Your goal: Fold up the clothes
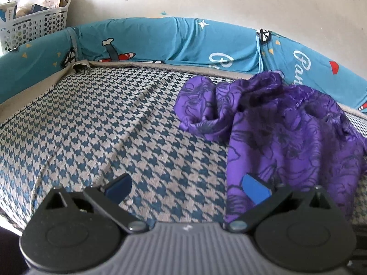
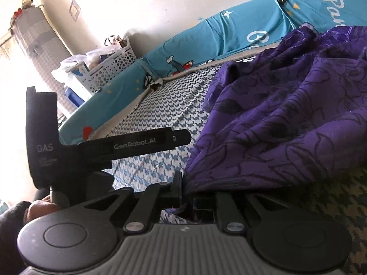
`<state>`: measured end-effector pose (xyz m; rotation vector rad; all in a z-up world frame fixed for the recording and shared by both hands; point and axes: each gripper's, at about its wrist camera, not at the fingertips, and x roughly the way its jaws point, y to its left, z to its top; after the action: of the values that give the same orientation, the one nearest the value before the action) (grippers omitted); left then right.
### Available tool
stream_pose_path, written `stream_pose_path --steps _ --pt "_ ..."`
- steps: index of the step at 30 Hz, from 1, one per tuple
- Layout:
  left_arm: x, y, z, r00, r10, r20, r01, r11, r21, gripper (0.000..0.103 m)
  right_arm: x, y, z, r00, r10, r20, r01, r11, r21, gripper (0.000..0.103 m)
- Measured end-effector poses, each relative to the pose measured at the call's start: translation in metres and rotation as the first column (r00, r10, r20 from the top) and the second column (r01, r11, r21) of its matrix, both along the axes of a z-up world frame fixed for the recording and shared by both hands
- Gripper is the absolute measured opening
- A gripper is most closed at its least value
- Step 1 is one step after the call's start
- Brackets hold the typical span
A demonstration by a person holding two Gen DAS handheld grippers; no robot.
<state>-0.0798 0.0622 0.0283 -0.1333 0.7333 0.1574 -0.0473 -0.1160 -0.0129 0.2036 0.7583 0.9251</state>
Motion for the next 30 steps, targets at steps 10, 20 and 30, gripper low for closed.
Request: stream_pose_path --steps 10,20,30 --pt "0.0 -0.006 0.0 1.0 -0.014 0.008 0.014 1.0 0.003 0.103 -0.013 -0.006 0.002 0.998 0.052 0.045 -0.047 0.995 -0.092 0.019" --pt "0.006 -0.03 0.002 0.997 -0.074 0.033 0.073 0.997 0.017 0.103 -0.014 -0.068 0.004 0.976 -0.199 0.089 0.211 0.967 -0.144 0.02" --pt "-0.028 -0.068 0.008 0.958 -0.282 0.048 0.273 0.952 0.135 0.103 0.017 -0.157 0.009 0.834 -0.53 0.155 0.552 0.798 -0.243 0.02"
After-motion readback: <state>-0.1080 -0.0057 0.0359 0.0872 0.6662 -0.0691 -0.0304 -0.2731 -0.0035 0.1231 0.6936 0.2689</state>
